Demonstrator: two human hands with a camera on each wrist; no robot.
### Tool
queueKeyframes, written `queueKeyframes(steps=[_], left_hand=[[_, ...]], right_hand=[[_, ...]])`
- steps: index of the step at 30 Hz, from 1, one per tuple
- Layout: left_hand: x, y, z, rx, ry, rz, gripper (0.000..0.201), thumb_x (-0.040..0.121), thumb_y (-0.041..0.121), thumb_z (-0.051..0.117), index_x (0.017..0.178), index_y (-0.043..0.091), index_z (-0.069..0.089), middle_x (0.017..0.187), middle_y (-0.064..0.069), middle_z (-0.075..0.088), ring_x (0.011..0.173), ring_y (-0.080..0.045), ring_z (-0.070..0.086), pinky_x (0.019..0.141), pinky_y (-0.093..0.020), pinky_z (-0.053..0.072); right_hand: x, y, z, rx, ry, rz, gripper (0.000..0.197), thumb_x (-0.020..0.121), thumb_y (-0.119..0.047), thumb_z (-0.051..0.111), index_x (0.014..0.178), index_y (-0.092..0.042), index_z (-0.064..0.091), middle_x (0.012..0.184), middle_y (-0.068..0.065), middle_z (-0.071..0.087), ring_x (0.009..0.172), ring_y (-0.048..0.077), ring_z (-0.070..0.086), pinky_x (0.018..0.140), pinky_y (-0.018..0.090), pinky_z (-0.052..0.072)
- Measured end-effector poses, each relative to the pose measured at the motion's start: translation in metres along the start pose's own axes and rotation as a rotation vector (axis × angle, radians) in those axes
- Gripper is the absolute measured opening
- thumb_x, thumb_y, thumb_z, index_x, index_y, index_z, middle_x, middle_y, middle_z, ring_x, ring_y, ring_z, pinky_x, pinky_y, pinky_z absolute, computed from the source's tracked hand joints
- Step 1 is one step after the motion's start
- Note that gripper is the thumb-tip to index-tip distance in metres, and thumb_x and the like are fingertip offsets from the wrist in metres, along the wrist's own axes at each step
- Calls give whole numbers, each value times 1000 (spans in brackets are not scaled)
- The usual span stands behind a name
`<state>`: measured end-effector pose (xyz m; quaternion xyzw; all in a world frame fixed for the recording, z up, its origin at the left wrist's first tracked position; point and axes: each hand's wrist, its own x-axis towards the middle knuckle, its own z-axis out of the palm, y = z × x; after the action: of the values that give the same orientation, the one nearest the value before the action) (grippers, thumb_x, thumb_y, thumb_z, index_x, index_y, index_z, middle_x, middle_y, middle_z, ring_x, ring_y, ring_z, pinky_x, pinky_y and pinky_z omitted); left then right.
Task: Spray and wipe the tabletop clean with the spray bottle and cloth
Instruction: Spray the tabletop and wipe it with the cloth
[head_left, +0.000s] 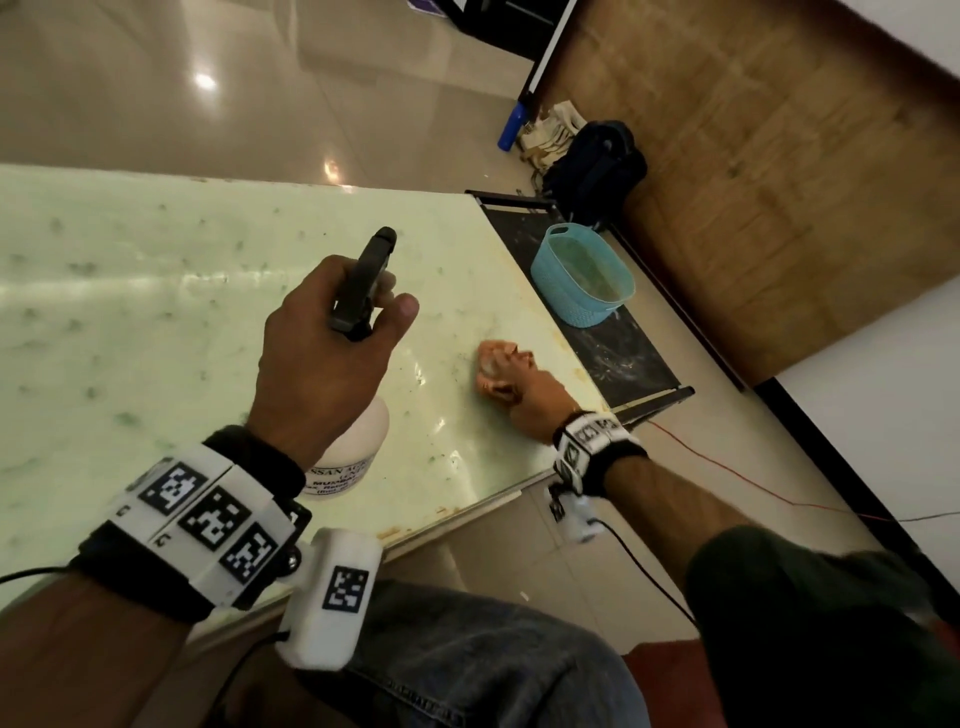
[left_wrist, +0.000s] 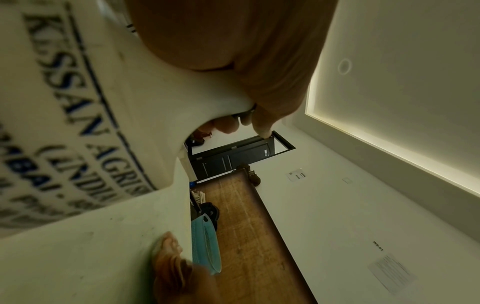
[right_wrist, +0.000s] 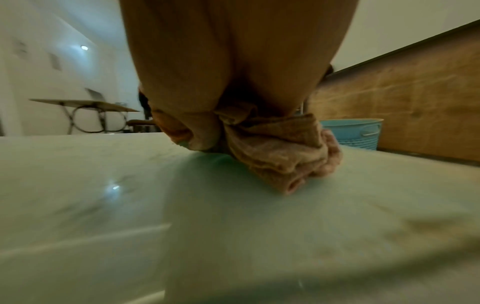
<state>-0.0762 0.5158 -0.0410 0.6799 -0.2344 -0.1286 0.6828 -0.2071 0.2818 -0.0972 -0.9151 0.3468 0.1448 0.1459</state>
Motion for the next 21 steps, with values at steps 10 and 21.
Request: queueKeyframes(steps=[10, 21], left_hand=[[-11, -6, -36, 75, 59, 50, 28, 87, 47, 69, 107, 28, 65, 107, 11, 71, 80, -29, 62, 86, -57, 56], [19, -33, -25, 57, -7, 109, 35, 84, 53, 67, 111, 32, 59, 116, 13, 68, 83, -16, 60, 84, -35, 48]], right_hand=[[-84, 48, 26, 3, 26, -208, 70, 85, 5, 49, 148, -19, 31, 155, 6, 27, 144, 25, 25, 119, 35, 20], [85, 17, -45, 49, 220, 195, 38, 93, -4, 45, 129, -9, 54, 128, 16, 58, 120, 32, 52, 99, 34, 40]])
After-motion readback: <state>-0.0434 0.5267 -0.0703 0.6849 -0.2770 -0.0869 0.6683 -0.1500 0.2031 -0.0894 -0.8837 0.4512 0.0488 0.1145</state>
